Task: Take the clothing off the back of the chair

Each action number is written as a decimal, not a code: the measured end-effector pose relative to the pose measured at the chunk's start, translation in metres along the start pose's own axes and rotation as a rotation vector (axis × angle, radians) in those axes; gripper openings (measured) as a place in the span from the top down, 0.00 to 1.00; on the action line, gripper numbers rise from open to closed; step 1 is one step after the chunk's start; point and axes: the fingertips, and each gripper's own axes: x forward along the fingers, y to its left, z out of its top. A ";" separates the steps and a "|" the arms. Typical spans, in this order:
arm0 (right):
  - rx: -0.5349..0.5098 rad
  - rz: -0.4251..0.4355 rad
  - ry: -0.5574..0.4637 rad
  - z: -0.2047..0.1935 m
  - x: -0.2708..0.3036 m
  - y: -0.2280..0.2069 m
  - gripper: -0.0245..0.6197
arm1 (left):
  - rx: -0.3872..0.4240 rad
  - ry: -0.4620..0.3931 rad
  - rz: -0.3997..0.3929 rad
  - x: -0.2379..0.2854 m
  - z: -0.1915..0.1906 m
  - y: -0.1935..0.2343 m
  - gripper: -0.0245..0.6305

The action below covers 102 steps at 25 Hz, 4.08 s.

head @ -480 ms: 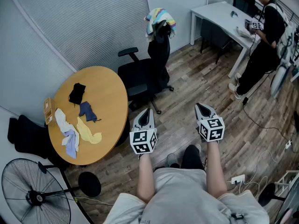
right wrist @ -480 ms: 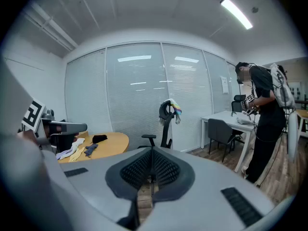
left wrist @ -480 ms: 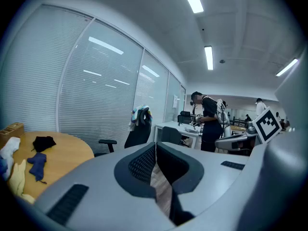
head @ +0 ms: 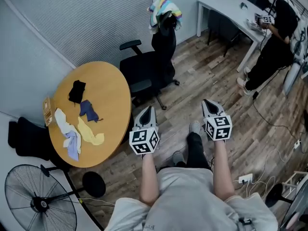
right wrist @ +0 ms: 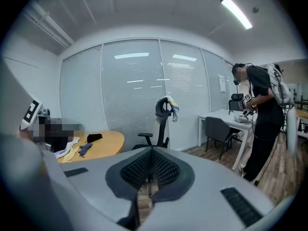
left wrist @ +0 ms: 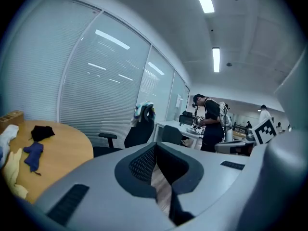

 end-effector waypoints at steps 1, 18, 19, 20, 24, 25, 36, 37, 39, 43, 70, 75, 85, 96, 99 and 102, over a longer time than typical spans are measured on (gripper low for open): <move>0.009 -0.005 0.006 -0.001 0.005 -0.003 0.92 | -0.025 0.002 -0.007 0.005 -0.001 0.002 0.92; 0.056 0.051 -0.040 0.065 0.110 -0.070 0.92 | 0.056 0.037 0.032 0.140 0.044 0.024 0.92; 0.057 0.049 -0.040 0.070 0.117 -0.076 0.92 | 0.060 0.040 0.032 0.150 0.049 0.025 0.92; 0.056 0.048 -0.038 0.075 0.125 -0.082 0.92 | 0.062 0.040 0.031 0.161 0.054 0.026 0.92; 0.050 0.033 -0.029 0.094 0.152 -0.112 0.92 | 0.087 0.037 0.032 0.199 0.076 0.030 0.92; 0.051 0.032 -0.031 0.099 0.158 -0.119 0.92 | 0.096 0.045 0.041 0.208 0.079 0.033 0.92; 0.098 0.064 -0.105 0.156 0.233 -0.183 0.92 | 0.089 0.038 0.154 0.280 0.123 0.059 0.92; 0.110 0.061 -0.123 0.162 0.240 -0.189 0.92 | 0.089 0.039 0.161 0.286 0.124 0.060 0.92; 0.121 0.069 -0.141 0.171 0.254 -0.199 0.92 | 0.087 0.034 0.177 0.295 0.128 0.063 0.92; 0.111 0.100 -0.124 0.179 0.277 -0.210 0.92 | 0.067 0.033 0.199 0.311 0.130 0.067 0.92; 0.228 0.207 -0.130 0.211 0.379 -0.223 0.93 | 0.046 -0.004 0.225 0.383 0.164 0.126 0.92; 0.225 0.259 -0.188 0.250 0.411 -0.221 0.93 | 0.040 -0.028 0.199 0.423 0.192 0.152 0.92; 0.239 0.361 -0.342 0.318 0.457 -0.235 0.92 | 0.043 -0.085 0.081 0.508 0.245 0.187 0.92; 0.101 0.433 -0.305 0.333 0.514 -0.224 0.92 | 0.106 -0.069 -0.001 0.548 0.266 0.225 0.92; 0.034 0.505 -0.273 0.337 0.521 -0.221 0.91 | 0.127 -0.066 -0.076 0.558 0.271 0.212 0.92; -0.022 0.590 -0.234 0.336 0.525 -0.215 0.88 | 0.094 -0.055 -0.214 0.563 0.271 0.197 0.91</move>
